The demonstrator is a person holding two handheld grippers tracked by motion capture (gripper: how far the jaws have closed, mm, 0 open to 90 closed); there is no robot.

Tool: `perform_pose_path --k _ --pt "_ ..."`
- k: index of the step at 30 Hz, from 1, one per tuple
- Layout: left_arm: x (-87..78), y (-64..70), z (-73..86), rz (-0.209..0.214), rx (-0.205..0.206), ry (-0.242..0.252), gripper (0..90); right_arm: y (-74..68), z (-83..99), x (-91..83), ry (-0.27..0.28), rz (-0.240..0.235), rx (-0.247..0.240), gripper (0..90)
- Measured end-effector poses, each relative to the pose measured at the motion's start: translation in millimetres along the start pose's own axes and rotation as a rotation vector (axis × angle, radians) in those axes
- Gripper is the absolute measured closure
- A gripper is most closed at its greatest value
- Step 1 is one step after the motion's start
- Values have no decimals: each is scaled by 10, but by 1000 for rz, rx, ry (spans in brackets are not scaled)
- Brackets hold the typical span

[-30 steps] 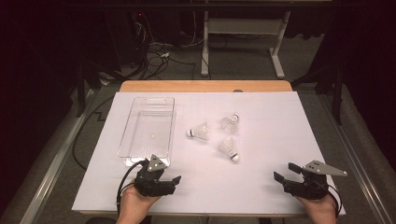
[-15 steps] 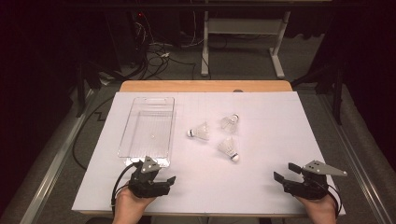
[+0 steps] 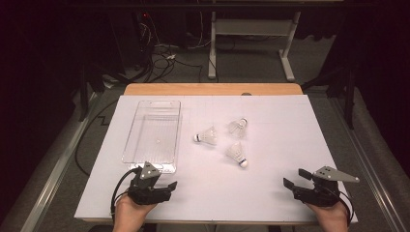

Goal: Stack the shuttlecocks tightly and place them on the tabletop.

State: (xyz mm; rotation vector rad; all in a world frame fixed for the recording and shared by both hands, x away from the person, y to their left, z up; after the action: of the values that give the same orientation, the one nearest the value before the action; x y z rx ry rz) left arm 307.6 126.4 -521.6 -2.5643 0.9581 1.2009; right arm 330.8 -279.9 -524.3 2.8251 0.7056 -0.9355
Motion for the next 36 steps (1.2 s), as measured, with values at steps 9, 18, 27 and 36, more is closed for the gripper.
perform_pose_path --k 9,18,27,36 --pt "-47 -67 18 -13 -12 11 330 0 1 0 -1 0 -1 278" --pt "-102 -170 47 -32 -26 19 331 2 3 3 -3 2 -5 278" --pt "-154 -292 59 -46 -51 41 334 3 3 7 -2 2 -4 278" --pt "-221 -423 88 -73 -63 67 333 -2 4 7 -5 2 -3 278"
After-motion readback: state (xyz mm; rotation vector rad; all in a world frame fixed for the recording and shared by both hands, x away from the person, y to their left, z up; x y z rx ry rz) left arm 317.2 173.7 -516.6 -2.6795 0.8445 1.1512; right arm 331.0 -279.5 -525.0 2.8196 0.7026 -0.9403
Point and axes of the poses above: each handheld gripper's, and its own axes: x roughly forward along the jaws, z roughly out of its underside, y roughly to its right, the point moved 10 cm from there along x, roughly forward along the jaws, and after that the axes turned 3 degrees about z, right-handed, at the moved point
